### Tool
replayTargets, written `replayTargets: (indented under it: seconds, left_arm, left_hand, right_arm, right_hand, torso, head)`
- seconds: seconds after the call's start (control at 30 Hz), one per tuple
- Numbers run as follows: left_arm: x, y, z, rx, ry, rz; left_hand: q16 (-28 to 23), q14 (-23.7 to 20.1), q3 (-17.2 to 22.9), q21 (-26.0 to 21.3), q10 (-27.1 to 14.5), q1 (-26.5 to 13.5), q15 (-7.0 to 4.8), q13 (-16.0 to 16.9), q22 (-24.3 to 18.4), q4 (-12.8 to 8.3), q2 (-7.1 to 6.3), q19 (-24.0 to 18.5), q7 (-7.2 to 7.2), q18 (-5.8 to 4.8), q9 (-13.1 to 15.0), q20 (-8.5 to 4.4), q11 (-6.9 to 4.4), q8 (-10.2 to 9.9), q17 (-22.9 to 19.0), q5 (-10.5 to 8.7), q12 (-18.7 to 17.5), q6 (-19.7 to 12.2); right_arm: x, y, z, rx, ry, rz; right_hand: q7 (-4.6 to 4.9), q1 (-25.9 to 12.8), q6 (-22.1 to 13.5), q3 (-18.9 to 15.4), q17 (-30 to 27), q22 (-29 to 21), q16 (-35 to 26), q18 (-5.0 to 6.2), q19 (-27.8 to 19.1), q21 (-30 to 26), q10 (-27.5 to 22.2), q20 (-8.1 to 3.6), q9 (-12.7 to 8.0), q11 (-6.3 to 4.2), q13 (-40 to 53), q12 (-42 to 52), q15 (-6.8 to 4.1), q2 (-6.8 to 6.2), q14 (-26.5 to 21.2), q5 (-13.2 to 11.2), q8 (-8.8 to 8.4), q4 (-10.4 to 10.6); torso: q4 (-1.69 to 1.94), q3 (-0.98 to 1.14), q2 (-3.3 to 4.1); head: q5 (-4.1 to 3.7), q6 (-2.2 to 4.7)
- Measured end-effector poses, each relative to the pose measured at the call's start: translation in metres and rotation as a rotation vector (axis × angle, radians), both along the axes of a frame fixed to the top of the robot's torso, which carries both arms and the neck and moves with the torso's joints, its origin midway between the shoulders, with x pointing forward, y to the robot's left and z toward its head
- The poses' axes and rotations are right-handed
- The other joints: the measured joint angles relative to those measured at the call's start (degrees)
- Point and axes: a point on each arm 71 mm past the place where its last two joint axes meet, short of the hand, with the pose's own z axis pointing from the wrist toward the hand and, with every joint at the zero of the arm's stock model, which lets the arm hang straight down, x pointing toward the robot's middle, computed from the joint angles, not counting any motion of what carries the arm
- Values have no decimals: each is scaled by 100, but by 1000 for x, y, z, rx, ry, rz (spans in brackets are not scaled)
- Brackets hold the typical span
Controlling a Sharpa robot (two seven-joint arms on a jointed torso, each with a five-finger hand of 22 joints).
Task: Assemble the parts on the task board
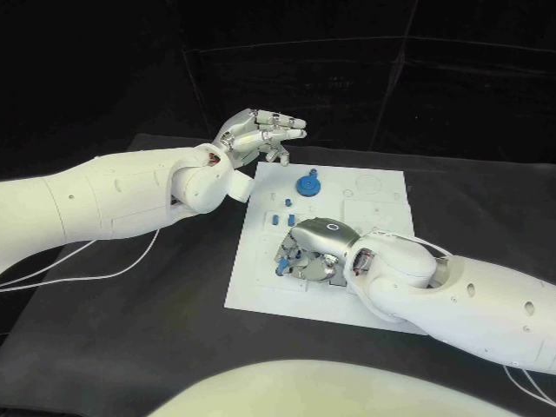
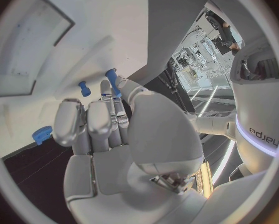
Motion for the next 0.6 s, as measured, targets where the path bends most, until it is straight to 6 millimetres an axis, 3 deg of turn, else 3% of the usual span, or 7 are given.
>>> replayTargets:
  seconds: [0.43, 0.53, 0.6]
  left_arm:
    - [0, 0, 0, 0, 1, -1]
    - [0, 0, 0, 0, 1, -2]
    - [0, 0, 0, 0, 1, -2]
  left_hand:
    - [0, 0, 0, 0, 0, 0, 0, 0, 1, 0, 0, 0, 0, 0, 0, 0, 0, 0, 0, 0, 0, 0]
    - [0, 0, -2, 0, 0, 0, 0, 0, 1, -2, 0, 0, 0, 0, 0, 0, 0, 0, 0, 0, 1, -4]
    - [0, -18, -17, 0, -21, 0, 18, 0, 1, -17, 0, 0, 1, 0, 0, 0, 21, 0, -8, 0, 27, -42]
  right_arm:
    - [0, 2, 0, -18, -20, 1]
    - [-1, 3, 0, -22, -24, 3]
    - [-1, 3, 0, -25, -26, 4]
  right_hand:
    - [0, 11, -22, 15, -16, -4, 0, 0, 0, 0, 0, 0, -4, 0, 0, -33, 0, 10, 0, -5, 18, -16]
    - [49, 2, -73, 15, -39, -22, 0, 0, -2, 0, -93, 2, -12, 90, -9, -144, 0, 2, 0, 17, -18, -15]
    - [95, -117, -218, -38, -40, -36, 0, 0, -43, 0, -234, 43, -26, 125, -16, -233, 35, -116, -10, 59, -78, 39]
  torso:
    - [-3, 0, -1]
    - [-3, 0, -1]
    - [-3, 0, -1]
  head:
    - [5, -9]
    - [-1, -8]
    - [-2, -7]
